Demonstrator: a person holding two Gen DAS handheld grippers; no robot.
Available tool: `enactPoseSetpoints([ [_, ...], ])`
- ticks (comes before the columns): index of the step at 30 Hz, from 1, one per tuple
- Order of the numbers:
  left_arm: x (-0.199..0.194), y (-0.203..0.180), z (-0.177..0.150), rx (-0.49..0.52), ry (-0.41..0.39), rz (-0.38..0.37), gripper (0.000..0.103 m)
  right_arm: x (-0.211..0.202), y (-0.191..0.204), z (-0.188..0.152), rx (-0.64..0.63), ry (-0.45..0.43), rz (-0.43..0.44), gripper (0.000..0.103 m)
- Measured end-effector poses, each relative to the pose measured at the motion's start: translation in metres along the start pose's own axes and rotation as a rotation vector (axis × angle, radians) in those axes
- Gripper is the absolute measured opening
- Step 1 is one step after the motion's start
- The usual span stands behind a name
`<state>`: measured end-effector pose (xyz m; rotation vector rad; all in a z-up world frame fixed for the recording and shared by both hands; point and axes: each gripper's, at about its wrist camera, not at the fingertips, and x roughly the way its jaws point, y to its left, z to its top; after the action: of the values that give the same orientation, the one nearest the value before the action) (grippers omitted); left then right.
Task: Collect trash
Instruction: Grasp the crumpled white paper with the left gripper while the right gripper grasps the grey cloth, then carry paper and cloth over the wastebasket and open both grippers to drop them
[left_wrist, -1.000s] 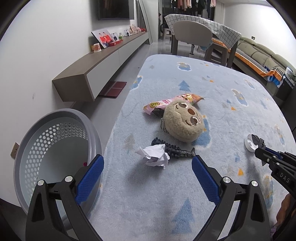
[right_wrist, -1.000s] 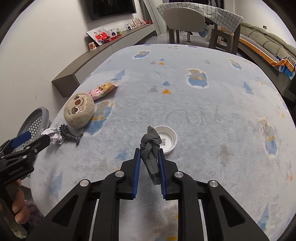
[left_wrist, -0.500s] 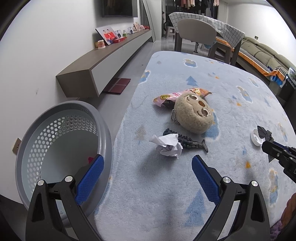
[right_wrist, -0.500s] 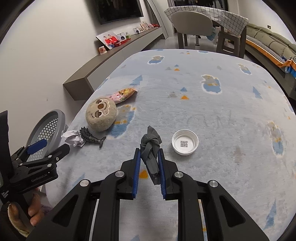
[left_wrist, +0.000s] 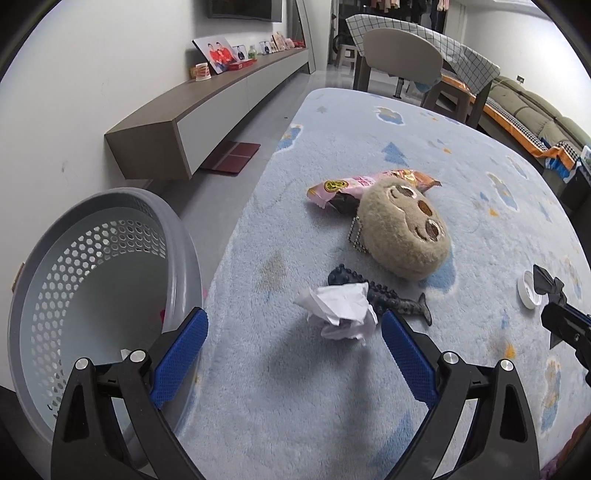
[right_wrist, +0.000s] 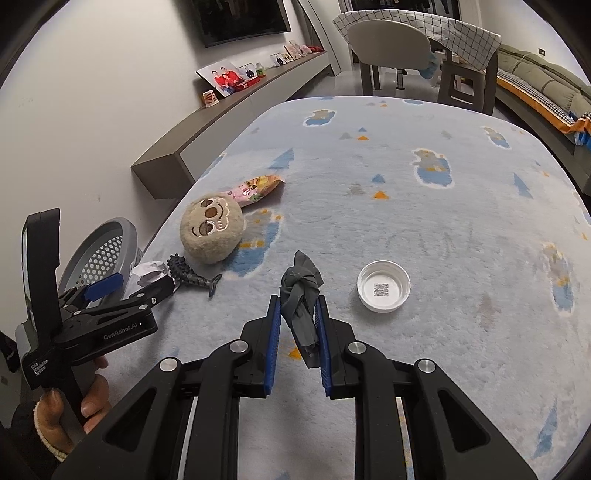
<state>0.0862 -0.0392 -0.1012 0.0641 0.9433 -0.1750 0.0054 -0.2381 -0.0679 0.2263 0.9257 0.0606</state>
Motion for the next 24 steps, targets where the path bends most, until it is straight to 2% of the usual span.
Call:
enactPoseSetpoints([
  [2, 0.002, -0.001, 0.002, 0.001, 0.001, -0.008, 0.081, 0.000, 0.001, 0.000, -0.002, 0.000, 0.000, 0.018],
  [3, 0.004, -0.001, 0.003, 0.000, 0.006, -0.019, 0.080, 0.001, 0.001, 0.000, -0.002, 0.001, 0.001, 0.018],
  [6, 0.007, -0.002, 0.004, -0.003, 0.017, -0.058, 0.066, 0.000, 0.002, 0.000, -0.002, 0.000, 0.002, 0.018],
  [11, 0.005, -0.008, 0.001, 0.021, 0.023, -0.108, 0.033, 0.000, 0.003, 0.001, -0.003, -0.002, 0.003, 0.018],
  [20, -0.008, -0.004, -0.003, 0.023, -0.001, -0.109, 0.030, -0.003, 0.005, 0.002, -0.005, -0.012, 0.006, 0.018],
  [24, -0.024, -0.003, -0.003, 0.038, -0.035, -0.100, 0.030, -0.009, 0.009, 0.002, -0.006, -0.025, 0.012, 0.018],
])
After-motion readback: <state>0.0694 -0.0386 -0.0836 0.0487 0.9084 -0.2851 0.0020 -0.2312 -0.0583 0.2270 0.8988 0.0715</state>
